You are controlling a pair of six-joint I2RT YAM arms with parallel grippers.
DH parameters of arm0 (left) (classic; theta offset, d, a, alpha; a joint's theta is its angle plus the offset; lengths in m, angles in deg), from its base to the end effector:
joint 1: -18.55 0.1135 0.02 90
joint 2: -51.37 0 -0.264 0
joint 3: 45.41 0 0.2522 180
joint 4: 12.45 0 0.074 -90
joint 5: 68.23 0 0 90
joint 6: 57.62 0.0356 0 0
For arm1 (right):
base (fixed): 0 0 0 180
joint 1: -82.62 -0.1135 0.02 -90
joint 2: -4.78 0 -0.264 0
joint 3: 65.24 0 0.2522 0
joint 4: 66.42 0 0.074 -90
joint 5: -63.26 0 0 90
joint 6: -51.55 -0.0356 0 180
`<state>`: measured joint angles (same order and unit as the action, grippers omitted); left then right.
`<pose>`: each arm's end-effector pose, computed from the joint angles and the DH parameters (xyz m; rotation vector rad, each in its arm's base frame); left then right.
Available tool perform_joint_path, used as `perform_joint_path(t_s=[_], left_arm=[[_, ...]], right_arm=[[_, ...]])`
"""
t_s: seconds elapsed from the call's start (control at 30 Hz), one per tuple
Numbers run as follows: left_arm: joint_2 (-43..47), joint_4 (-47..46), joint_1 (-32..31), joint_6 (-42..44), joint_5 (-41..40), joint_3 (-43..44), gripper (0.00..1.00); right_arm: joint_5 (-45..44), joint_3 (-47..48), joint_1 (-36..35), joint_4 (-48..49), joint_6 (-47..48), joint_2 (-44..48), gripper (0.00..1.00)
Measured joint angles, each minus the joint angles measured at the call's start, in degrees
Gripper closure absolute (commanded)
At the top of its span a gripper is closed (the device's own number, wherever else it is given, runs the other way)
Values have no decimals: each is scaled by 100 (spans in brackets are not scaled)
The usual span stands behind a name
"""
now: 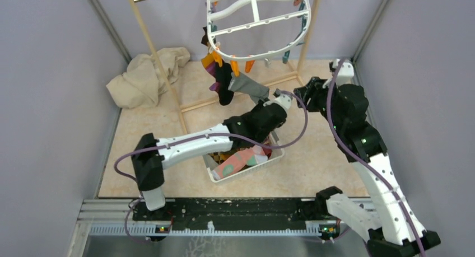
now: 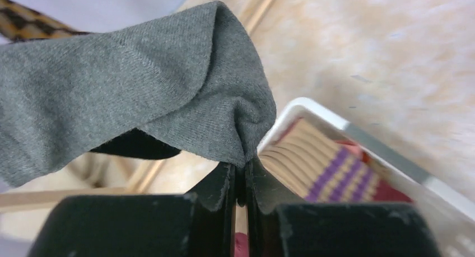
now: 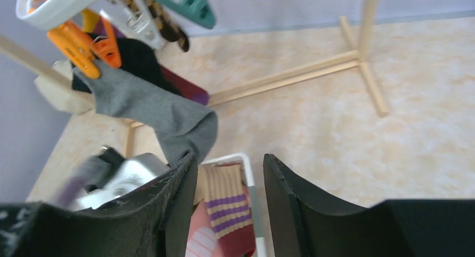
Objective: Remove the socks clipped to the hanger
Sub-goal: Adjust the hanger on the clothesline.
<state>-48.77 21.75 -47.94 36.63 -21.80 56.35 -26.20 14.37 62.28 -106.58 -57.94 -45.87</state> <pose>0.1831 -0.3595 0.3268 0.7718 1.8162 0.1139 0.1694 0.0632 0.4185 -0.0203 1.7946 0.5101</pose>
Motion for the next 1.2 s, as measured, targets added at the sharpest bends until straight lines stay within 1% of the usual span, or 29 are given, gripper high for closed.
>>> perform_joint_path(t_s=[0.1, 0.23, 0.33, 0.43, 0.6, 0.67, 0.73, 0.83, 0.93, 1.07, 1.2], left_arm=[[-667, 275, -98, 369, -1086, 422, 86], [-1167, 376, -129, 691, -1895, 632, 84], [-1211, 269, -129, 1071, -2218, 632, 84], [-1231, -37, -127, 1703, -2465, 667, 84], [-1552, -428, -127, 2745, -2590, 839, 84], [-1781, -551, -129, 3152, -2588, 1005, 85], [-2004, -614, -127, 3405, -2577, 1176, 85], [-2341, -608, -127, 3672, -2529, 1495, 85], [-2717, -498, -127, 3821, -2433, 1971, 85], [-3161, -393, -129, 4074, -2297, 2671, 85], [-3394, -632, -129, 4645, -2236, 3130, 85]], right_arm=[[-595, 179, 0, -271, 133, 195, 51], [-949, 404, 44, -579, 275, 170, 52], [-850, 564, 66, -754, 341, 87, 58], [-317, 907, 61, -785, 321, 13, 59], [708, 1923, 59, -730, 280, -236, 61], [1095, 2332, 59, -710, 267, -396, 67], [1419, 2625, 59, -708, 210, -546, 71], [1735, 2736, 44, -686, 94, -728, 72], [1856, 2728, -107, -682, -22, -940, 72], [1703, 2723, -590, -734, -11, -1357, 72], [1488, 2726, -837, -763, 50, -1676, 71]])
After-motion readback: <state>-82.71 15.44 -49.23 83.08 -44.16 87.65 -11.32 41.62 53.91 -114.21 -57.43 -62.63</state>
